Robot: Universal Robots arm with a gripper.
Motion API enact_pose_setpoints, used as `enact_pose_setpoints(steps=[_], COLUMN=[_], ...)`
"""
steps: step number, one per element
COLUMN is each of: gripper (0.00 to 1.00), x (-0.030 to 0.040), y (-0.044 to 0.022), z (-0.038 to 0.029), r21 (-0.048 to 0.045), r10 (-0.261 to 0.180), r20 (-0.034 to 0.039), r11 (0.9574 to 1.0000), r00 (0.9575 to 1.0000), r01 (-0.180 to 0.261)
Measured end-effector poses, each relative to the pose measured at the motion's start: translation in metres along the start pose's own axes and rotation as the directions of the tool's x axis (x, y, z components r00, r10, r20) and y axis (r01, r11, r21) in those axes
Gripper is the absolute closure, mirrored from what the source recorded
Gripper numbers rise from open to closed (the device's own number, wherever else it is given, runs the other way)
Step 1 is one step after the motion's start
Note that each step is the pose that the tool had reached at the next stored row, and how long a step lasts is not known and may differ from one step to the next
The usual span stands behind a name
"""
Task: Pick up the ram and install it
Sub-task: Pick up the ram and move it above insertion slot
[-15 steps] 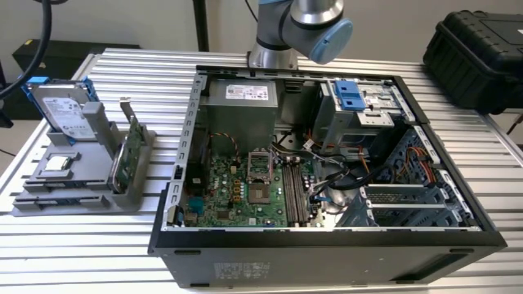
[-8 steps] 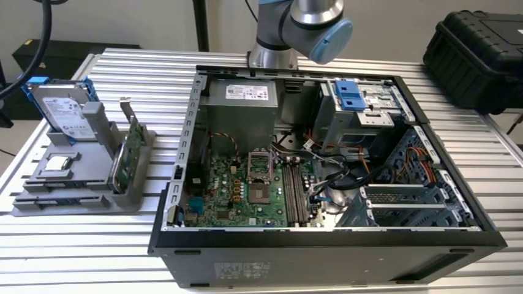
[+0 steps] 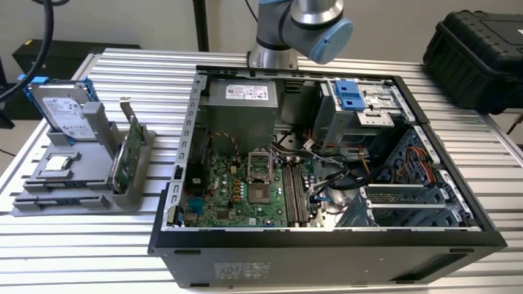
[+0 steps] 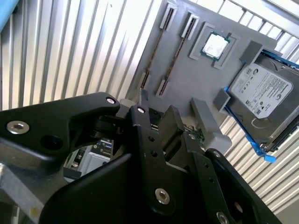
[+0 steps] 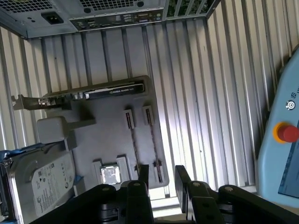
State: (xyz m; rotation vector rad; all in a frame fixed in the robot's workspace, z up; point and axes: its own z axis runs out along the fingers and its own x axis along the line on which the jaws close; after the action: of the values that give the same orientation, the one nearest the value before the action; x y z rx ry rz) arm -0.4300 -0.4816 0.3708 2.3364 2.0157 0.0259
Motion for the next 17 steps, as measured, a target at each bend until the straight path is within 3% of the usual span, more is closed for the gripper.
enact_pose_setpoints(steps=[4, 7, 17], gripper=[0.00, 0.00, 0.00], x=[0.0005, 0.0006, 0.0017], y=[-0.0003, -0.0004, -0.0018], z=[0.0039, 0.0065, 0.0210], r21=[-0.0013, -0.0028, -0.0042], r10=[-0.049, -0.101, -0.149], r20=[-0.0025, -0.0052, -0.0076], r11=[0.9988, 0.9949, 0.9889], r00=[0.9988, 0.9948, 0.9888], r01=[0.049, 0.101, 0.149])
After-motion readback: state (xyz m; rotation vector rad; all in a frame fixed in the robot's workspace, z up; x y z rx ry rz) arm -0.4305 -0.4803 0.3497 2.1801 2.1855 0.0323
